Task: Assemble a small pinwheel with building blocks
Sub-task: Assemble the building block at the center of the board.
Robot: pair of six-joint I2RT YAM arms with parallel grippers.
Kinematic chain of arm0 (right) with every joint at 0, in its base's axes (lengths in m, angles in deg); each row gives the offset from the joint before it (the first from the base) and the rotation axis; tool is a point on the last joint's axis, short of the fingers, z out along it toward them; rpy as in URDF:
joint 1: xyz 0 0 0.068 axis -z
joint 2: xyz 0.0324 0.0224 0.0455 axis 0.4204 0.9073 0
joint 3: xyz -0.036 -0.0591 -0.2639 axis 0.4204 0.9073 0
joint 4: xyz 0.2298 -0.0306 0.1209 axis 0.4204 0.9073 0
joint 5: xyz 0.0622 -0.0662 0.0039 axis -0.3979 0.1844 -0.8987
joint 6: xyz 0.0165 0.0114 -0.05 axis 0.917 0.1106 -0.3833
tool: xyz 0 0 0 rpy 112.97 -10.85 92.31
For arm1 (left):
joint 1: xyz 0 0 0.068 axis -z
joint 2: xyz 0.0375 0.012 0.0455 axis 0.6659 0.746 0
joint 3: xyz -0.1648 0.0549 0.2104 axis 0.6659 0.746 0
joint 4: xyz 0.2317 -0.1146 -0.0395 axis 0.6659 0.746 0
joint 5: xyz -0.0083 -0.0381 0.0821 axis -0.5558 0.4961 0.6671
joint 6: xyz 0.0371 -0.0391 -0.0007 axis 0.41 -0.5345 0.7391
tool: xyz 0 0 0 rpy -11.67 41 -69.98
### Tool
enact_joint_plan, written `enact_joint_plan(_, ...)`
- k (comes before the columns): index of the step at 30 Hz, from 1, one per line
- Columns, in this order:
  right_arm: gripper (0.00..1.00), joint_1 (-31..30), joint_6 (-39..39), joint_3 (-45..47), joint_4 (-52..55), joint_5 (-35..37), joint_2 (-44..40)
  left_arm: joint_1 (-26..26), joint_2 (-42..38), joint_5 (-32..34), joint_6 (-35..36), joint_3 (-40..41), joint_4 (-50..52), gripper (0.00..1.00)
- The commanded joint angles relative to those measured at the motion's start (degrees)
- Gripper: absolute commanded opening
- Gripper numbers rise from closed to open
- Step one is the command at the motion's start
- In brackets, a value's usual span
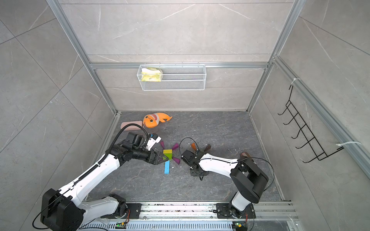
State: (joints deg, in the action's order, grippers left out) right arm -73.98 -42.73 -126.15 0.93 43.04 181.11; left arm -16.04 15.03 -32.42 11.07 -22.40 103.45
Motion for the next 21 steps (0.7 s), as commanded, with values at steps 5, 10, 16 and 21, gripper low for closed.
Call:
enact_joint_plan(5,0.48,-0.36,0.13,-0.24,0.04,0.62,0.79,-0.27,0.33,-2.19,1.06,-1.19,-0.61,1.0)
enact_joint_plan(10,0.49,-0.36,-0.3,-1.77,1.65,1.46,-0.9,-0.36,0.58,-2.04,1.45,-1.73,-0.57,1.0)
enact_joint_plan(16,0.52,-0.36,-1.11,-4.71,7.73,5.56,-9.64,-0.6,-2.31,1.58,2.11,-1.42,-0.7,1.0)
enact_joint_plan(21,0.57,-0.11,-1.96,-7.46,14.41,12.59,-21.19,-0.66,-9.4,13.89,2.26,-1.5,-0.45,1.0)
